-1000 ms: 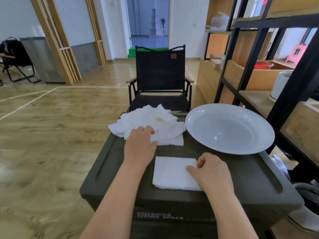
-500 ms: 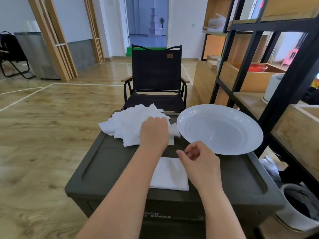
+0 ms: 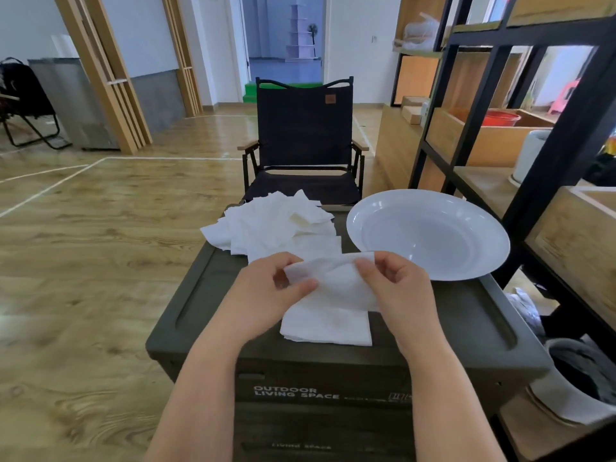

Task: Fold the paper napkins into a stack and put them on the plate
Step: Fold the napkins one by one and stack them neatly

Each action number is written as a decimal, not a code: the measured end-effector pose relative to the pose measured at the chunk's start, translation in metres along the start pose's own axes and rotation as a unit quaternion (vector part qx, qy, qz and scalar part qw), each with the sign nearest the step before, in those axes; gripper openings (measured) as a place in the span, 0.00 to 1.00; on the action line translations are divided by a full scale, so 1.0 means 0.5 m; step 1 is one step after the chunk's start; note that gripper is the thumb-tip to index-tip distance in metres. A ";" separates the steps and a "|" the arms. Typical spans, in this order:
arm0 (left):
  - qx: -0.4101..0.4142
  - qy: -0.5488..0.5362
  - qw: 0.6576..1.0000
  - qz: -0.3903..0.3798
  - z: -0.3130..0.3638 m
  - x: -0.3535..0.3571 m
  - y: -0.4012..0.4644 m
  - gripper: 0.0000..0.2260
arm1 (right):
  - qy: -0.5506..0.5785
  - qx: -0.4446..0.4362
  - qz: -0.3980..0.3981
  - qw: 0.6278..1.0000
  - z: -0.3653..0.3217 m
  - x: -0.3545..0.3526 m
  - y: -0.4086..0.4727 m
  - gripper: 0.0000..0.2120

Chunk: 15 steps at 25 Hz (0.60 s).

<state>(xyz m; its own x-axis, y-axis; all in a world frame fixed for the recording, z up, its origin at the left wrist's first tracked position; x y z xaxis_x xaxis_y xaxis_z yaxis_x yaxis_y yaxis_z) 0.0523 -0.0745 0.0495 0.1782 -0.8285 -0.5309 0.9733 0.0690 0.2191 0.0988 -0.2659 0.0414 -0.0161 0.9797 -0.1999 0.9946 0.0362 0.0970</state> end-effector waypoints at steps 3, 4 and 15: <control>-0.064 -0.212 0.975 0.034 -0.022 -0.002 0.004 0.03 | 0.050 0.052 -0.009 0.997 0.008 -0.002 0.001 0.05; -0.087 -0.233 0.967 0.052 -0.030 -0.003 0.005 0.03 | 0.038 0.072 -0.026 0.996 0.014 0.003 0.002 0.05; -0.170 0.074 0.977 0.102 -0.092 0.013 -0.002 0.05 | -0.338 0.099 0.043 0.935 0.053 0.017 -0.002 0.09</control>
<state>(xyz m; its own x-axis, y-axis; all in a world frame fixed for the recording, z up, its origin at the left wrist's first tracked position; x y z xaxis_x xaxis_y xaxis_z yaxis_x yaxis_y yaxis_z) 0.0590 -0.0544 0.0084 0.3690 -0.6908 -0.6218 0.9025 0.4261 0.0622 0.1005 -0.2631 0.0138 0.0669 0.6267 -0.7764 0.9899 -0.1393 -0.0271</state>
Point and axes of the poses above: each hand's wrist, its own y-axis towards the middle knuckle, its own x-axis out of the palm, z = x × y, the point moved 6 cm from there along y, towards the middle knuckle, and after that the axes turned 7 degrees about x, right-handed, at the moved point
